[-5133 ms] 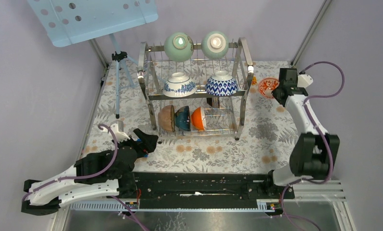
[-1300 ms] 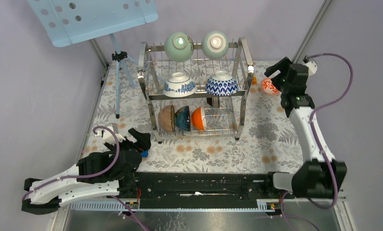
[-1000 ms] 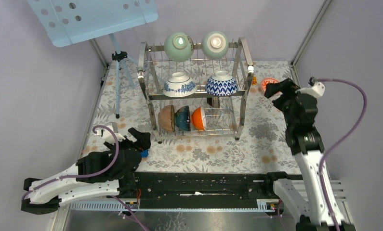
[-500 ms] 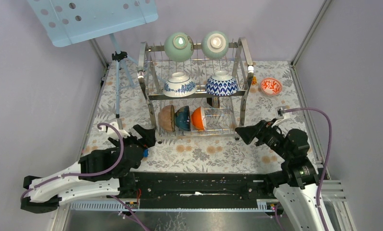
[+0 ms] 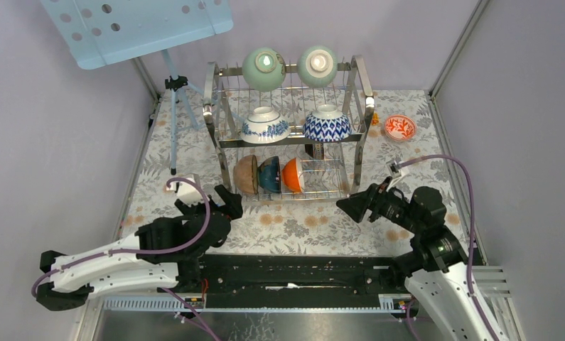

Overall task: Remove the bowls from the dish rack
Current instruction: Pick up the bowl from the dish rack.

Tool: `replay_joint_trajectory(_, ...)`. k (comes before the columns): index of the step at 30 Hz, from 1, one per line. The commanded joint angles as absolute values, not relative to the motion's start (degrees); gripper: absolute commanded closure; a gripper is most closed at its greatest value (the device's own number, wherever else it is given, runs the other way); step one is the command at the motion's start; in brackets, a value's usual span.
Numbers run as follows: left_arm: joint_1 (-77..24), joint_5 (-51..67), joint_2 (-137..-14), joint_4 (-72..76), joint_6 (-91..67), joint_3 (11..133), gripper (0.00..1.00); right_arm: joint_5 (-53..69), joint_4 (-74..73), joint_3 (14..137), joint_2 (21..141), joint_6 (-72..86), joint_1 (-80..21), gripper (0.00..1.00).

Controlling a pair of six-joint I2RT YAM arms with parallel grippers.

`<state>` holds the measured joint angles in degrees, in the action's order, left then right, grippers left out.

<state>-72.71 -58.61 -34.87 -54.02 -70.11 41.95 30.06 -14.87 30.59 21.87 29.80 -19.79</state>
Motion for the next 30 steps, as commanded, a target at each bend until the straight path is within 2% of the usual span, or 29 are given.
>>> replay_joint_trajectory(1, -72.86, -57.85, -36.22, -51.87, -70.92, 42.45, 0.01, 29.50, -13.61, 33.36, 25.75, 27.04, -22.29, 0.18)
replay_joint_trajectory(6, -72.87, -57.49, -36.40, -51.93, -70.93, 42.38, 0.01, 20.98, -11.26, 34.30, 30.68, 27.21, -31.25, 0.19)
replay_joint_trajectory(14, -72.86, -55.98, -34.13, -51.94, -70.72, 41.31, 0.01, -0.31, -5.88, 32.84, 37.96, 29.06, -51.16, 0.19)
replay_joint_trajectory(20, -72.87, -55.50, -32.55, -51.88, -70.93, 39.43, 0.01, -23.50, -1.28, 32.17, 45.46, 31.77, -62.32, 0.15)
replay_joint_trajectory(26, -72.86, -55.58, -30.80, -51.51, -70.42, 38.22, 0.01, -30.40, 18.60, 22.57, 47.41, 34.93, -64.16, 0.12)
replay_joint_trajectory(30, -72.86, -55.85, -29.50, -51.50, -70.24, 37.24, 0.01, -32.56, 22.19, 22.47, 51.29, 30.95, -65.48, 0.09)
